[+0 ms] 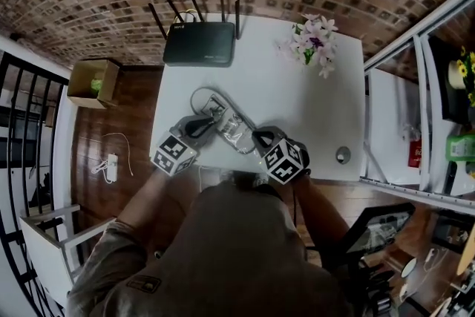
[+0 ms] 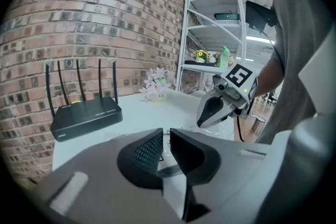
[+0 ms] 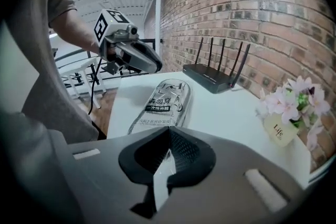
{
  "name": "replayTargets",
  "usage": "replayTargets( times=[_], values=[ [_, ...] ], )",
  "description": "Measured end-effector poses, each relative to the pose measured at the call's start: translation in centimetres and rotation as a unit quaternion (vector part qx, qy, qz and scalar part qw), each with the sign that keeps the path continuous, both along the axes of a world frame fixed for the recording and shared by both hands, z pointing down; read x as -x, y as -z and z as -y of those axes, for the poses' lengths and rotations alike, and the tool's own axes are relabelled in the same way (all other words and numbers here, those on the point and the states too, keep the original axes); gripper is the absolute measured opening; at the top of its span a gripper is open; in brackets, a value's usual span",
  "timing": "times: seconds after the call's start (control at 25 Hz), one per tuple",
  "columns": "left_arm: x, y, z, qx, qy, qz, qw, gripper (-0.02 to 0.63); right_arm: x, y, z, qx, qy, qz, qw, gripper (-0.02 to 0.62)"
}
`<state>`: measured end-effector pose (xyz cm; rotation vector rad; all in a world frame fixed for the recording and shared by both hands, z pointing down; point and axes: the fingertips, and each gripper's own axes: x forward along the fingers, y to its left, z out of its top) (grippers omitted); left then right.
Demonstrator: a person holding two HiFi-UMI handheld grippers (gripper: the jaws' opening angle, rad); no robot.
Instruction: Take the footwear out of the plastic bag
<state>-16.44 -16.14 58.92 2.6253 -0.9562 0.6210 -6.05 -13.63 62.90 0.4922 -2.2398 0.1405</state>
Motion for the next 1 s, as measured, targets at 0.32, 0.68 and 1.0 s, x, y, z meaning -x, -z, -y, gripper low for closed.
replayTargets(
  times=[0.32,0.68,1.0],
  values=[
    [-3.7,0.0,0.3,-0.023,-0.103,0.068,0.992,0.069,-2.3,0.1,-2.3,-0.051,0.139,-0.051,0.988,0.014],
    [-6.4,-1.3,-0.4,-0.021,-0.172,0.106,0.9791,0.114,-5.3,-0.1,-5.2,-0.074,0.281,-0.08,0.953,0.014],
    [-9.5,-3.5,-1.4,-0.035,-0.268,0.173,0.9471,0.198,-6.9,-0.2,-5.1,-0.084,0.299,-0.094,0.946,0.014]
  ],
)
